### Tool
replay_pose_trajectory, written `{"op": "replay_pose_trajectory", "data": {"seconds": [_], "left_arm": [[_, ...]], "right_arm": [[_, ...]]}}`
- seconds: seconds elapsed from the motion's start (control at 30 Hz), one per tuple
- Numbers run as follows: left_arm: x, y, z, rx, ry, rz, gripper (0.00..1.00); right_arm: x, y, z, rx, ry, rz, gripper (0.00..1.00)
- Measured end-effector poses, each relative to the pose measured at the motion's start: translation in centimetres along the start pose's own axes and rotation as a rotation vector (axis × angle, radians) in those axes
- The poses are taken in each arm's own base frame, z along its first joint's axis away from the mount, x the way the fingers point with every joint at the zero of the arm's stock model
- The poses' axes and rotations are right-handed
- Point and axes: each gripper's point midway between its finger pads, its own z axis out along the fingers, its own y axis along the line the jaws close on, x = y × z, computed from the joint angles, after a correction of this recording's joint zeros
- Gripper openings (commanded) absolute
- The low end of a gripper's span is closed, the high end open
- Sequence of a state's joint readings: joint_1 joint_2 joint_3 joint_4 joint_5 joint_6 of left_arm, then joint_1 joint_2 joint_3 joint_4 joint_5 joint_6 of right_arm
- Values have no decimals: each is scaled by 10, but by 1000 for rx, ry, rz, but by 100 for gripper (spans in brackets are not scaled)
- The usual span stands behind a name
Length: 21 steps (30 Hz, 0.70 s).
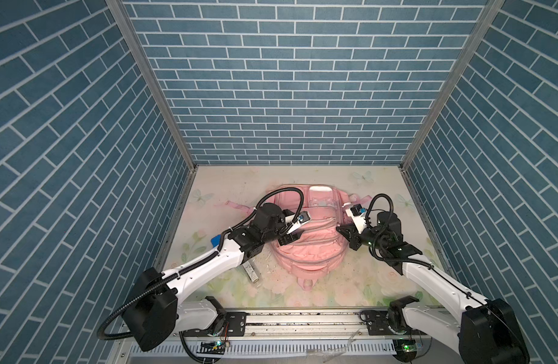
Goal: Pack books, pencil case, and school supplies into a backpack
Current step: Unzip the student bag at the center of the table.
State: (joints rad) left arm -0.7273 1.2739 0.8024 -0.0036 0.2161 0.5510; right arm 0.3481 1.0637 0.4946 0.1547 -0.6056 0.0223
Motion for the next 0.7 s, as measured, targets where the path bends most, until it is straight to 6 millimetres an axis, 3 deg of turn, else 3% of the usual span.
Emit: {"op": "replay_pose_trajectory", "data": {"seconds": [0.2,0.37,0.43,0.5,0.57,0.7], "left_arm": [[26,-7,8,42,44,-18,68],[30,0,8,26,33,-35,65],[33,1,10,19,40,-43,51],[37,-1,14,31,50,-57,24],[40,-8,18,70,54,-71,4],[34,-14,24,122,39,-117,0]], "right_arm": [[-2,0,2,-8,11,8,0],[-3,0,2,-9,14,11,0],[-3,0,2,-10,17,13,0],[-3,-2,3,-3,20,17,0],[-3,-6,5,11,25,25,0],[-16,-26,6,52,34,55,0]]}}
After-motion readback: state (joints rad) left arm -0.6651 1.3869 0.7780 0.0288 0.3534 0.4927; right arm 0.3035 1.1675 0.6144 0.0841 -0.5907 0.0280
